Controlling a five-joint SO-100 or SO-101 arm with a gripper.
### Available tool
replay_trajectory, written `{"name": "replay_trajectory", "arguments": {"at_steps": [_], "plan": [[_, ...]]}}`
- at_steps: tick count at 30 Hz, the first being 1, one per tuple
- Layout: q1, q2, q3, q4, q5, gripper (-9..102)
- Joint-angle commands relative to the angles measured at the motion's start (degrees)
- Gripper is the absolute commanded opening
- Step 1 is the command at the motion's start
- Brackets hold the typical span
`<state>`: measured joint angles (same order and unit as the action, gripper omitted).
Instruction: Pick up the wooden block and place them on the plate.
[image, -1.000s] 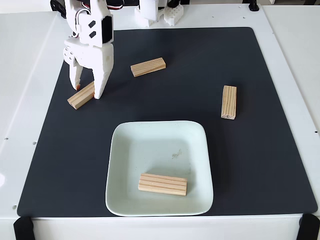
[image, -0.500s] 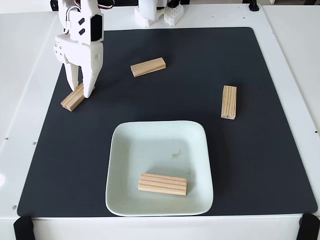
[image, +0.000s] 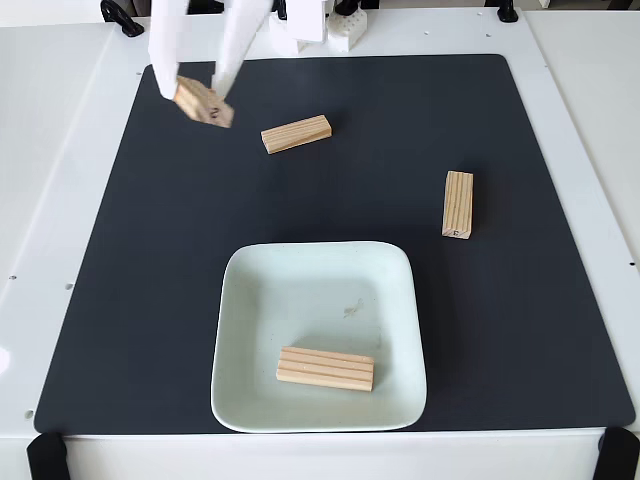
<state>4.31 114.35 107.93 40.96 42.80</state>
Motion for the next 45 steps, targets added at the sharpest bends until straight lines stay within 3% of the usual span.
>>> {"name": "replay_trajectory", "arguments": {"at_steps": [1, 6, 9, 15, 21, 35, 45], "plan": [[-1.4, 2.6, 0.1, 1.8, -23.3, 0], [-0.4, 3.1, -0.4, 7.1, -49.7, 0], [0.0, 2.7, -2.2, 9.8, -57.2, -1], [-0.5, 0.4, -5.7, 11.1, -51.0, -1], [-0.5, -13.2, -16.3, 11.3, -49.5, 0], [-7.3, -56.4, -71.7, 11.9, -45.0, 0], [-12.6, -67.6, -81.6, 11.3, -44.4, -1]]}}
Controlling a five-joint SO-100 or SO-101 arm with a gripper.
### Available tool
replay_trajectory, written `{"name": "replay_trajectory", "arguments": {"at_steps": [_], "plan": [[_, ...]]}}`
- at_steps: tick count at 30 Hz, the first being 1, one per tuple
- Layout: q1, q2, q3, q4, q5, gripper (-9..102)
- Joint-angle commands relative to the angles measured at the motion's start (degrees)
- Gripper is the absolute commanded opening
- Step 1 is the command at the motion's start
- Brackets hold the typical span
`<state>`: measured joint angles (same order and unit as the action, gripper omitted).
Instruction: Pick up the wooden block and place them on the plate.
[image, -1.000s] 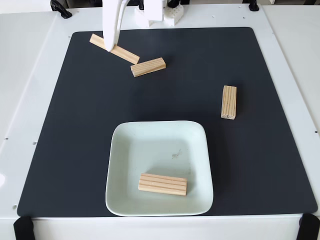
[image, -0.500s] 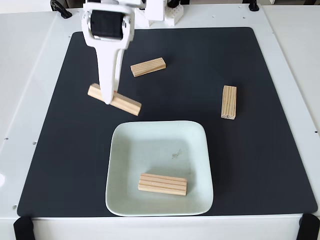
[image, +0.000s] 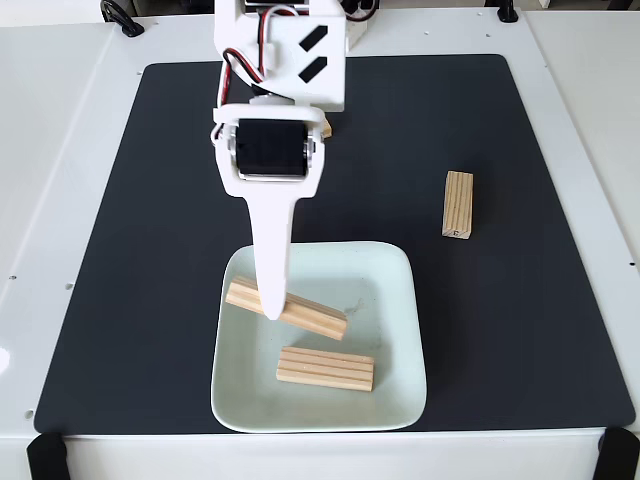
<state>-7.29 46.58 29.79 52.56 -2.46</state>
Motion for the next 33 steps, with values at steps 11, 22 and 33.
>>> {"name": "replay_trajectory", "arguments": {"at_steps": [11, 22, 33], "plan": [[-1.5, -1.8, -2.6, -0.4, 2.1, 0], [-0.3, -5.0, -3.6, -0.5, 1.8, 0], [0.4, -5.4, -6.2, -3.3, 1.9, 0]]}}
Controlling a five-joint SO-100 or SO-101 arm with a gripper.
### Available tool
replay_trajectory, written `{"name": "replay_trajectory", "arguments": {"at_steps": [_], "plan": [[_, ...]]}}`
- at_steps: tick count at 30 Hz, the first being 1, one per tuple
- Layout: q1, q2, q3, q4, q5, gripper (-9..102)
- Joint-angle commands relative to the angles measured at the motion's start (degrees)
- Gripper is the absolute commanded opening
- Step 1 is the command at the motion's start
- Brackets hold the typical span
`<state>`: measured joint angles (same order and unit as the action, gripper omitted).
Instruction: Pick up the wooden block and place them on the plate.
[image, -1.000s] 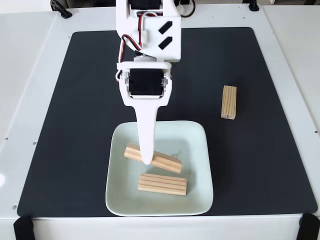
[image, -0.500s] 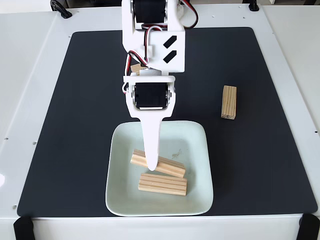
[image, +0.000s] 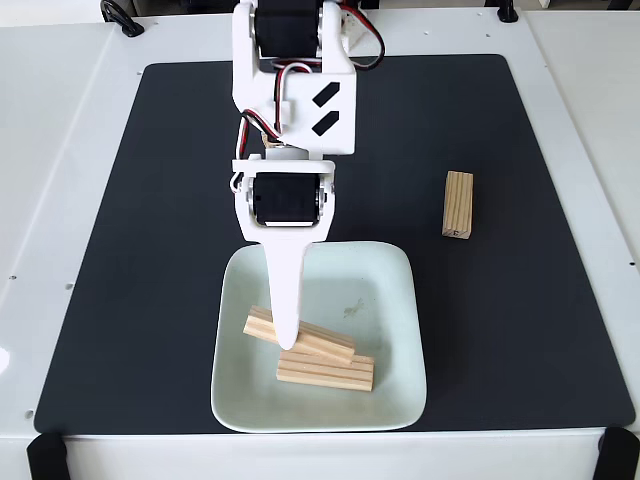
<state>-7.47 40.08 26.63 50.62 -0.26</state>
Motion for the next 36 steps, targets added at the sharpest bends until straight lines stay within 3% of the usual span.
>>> {"name": "replay_trajectory", "arguments": {"at_steps": [1, 14, 24, 36], "plan": [[0.5, 1.1, -3.0, -1.4, -0.3, 0], [1.0, 1.0, -2.4, -0.7, -0.1, 0], [1.2, -0.6, -2.3, -0.7, -0.4, 19], [1.1, -0.4, -2.3, -0.7, -0.4, 22]]}}
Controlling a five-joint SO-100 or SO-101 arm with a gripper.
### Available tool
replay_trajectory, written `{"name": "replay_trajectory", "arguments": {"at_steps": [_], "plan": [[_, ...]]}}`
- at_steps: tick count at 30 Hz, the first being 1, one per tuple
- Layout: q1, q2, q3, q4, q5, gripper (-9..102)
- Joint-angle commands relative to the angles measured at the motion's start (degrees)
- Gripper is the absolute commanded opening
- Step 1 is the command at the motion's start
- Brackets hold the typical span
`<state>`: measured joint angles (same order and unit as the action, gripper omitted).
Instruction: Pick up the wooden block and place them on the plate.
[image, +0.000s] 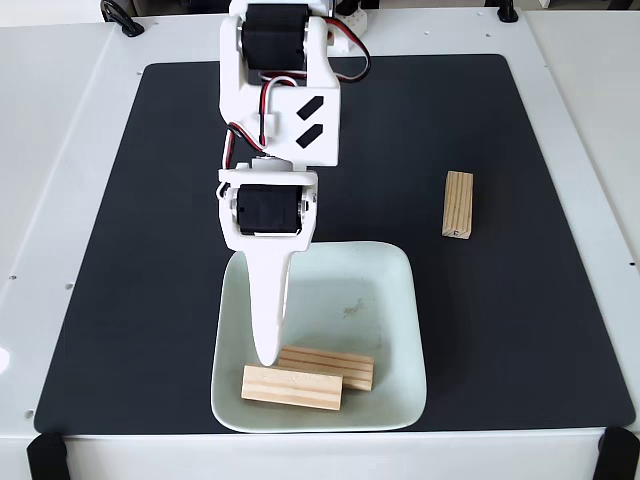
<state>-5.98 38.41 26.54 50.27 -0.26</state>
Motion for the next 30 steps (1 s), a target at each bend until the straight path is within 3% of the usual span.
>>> {"name": "replay_trajectory", "arguments": {"at_steps": [1, 7, 20, 27, 30], "plan": [[-0.4, 1.5, -2.3, -0.4, -0.4, 22], [-1.3, 11.4, 4.9, -0.3, -1.9, 22], [-4.7, 46.0, 53.5, -0.4, -18.3, 21], [-4.7, 56.6, 69.3, -0.2, -21.4, -1], [-4.9, 60.4, 74.1, -0.2, -22.4, 0]]}}
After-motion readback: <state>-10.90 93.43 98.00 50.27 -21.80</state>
